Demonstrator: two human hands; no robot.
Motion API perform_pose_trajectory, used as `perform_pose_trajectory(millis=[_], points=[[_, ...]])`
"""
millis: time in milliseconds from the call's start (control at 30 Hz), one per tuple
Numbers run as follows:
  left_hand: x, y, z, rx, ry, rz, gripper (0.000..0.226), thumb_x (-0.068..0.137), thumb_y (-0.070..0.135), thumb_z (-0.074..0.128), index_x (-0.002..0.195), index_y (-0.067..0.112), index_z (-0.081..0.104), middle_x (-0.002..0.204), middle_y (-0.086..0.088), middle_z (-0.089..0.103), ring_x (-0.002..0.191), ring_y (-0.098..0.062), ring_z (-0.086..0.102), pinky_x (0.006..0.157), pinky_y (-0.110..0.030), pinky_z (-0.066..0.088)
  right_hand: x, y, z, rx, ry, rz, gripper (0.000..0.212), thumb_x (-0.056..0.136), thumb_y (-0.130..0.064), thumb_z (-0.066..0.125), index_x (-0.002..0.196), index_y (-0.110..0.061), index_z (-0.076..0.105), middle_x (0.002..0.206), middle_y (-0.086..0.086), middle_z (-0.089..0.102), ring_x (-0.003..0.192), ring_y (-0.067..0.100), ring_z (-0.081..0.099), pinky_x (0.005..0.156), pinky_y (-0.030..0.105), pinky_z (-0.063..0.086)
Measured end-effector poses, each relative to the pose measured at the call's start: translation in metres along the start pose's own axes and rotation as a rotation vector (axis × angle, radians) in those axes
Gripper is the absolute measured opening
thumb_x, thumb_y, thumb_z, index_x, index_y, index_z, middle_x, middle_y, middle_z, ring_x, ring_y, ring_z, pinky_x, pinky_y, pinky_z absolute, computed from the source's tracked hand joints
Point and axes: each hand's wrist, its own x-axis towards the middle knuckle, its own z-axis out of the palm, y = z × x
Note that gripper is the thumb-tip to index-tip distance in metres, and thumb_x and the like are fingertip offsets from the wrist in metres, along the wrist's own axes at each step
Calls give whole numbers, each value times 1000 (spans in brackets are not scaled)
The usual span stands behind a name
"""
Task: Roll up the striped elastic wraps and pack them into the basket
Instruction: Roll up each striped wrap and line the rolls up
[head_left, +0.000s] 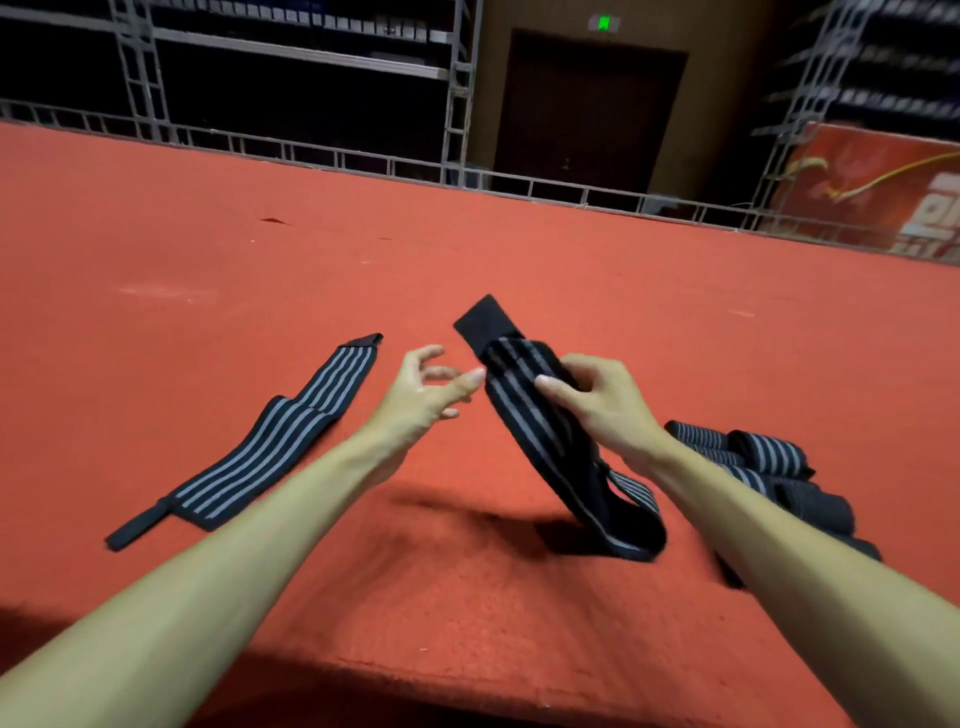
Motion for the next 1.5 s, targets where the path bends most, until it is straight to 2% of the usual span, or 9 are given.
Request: perform_pose_trajectory(millis=[200, 367, 533, 700, 900, 1133, 1267, 1367, 1500], points=[[-20, 3, 78, 207, -390, -26, 67, 71, 36, 81, 128, 18, 50, 120, 4, 63, 111, -11, 61, 96, -28, 49, -2, -45, -58, 296, 327, -7, 7, 92, -12, 63, 93, -11, 69, 87, 0, 70, 77, 5, 62, 73, 25, 51], [-40, 34, 117, 241, -464, 42, 25, 84, 18, 72, 107, 22, 65, 96, 10, 71, 90, -4, 66, 71, -14, 52, -13, -79, -94, 313, 413, -35, 10, 94, -10, 59, 99, -10, 67, 90, 0, 70, 79, 4, 63, 75, 21, 53], [-59, 82, 131, 171, -578, 40, 25, 84, 18, 71, 109, 16, 65, 99, -1, 72, 92, -16, 68, 80, -37, 54, -19, -102, -133, 377, 490, 8, 19, 94, -7, 58, 112, -8, 62, 101, 7, 70, 92, 17, 68, 81, 31, 57], [-67, 109, 138, -122, -691, -25, 31, 76, 14, 68, 107, 7, 64, 103, -7, 73, 97, -21, 69, 87, -36, 55, -12, -111, -151, 479, 481, 33, 28, 92, -2, 59, 118, -12, 57, 89, 1, 68, 73, 8, 68, 65, 23, 56], [-51, 57, 140, -50, -642, -180, 41, 81, 19, 67, 118, 3, 61, 118, -15, 67, 110, -30, 63, 100, -48, 47, -9, -61, -125, 485, 435, 204, 25, 93, -5, 57, 117, -12, 57, 90, -2, 67, 72, 7, 67, 64, 23, 56], [-10, -40, 139, -19, -530, -349, 35, 89, 0, 60, 122, 7, 56, 120, -16, 65, 102, -19, 65, 91, -32, 50, 3, 39, -84, 488, 406, 427, 21, 94, -6, 56, 115, -11, 57, 99, 5, 67, 83, 16, 67, 76, 33, 57], [14, -81, 140, 290, -391, -184, 36, 85, -1, 66, 117, 3, 50, 109, -15, 66, 86, -15, 64, 65, -22, 53, 18, 86, -62, 495, 386, 516, 21, 96, -4, 51, 115, -10, 57, 89, 1, 66, 74, 11, 64, 62, 24, 53], [26, -112, 140, 588, -345, -67, 37, 80, 17, 75, 109, 14, 52, 87, 5, 63, 73, -10, 58, 77, -37, 50, 25, 120, -41, 494, 371, 569, 21, 96, -4, 51, 114, -12, 58, 89, 1, 66, 73, 9, 64, 60, 22, 51], [26, -142, 136, 842, -187, 100, 70, 72, 47, 76, 127, 28, 38, 92, 15, 48, 93, -8, 46, 88, -27, 30, 26, 160, -14, 421, 354, 613, 18, 94, -3, 56, 106, -15, 60, 102, 11, 68, 86, 19, 66, 78, 31, 56]])
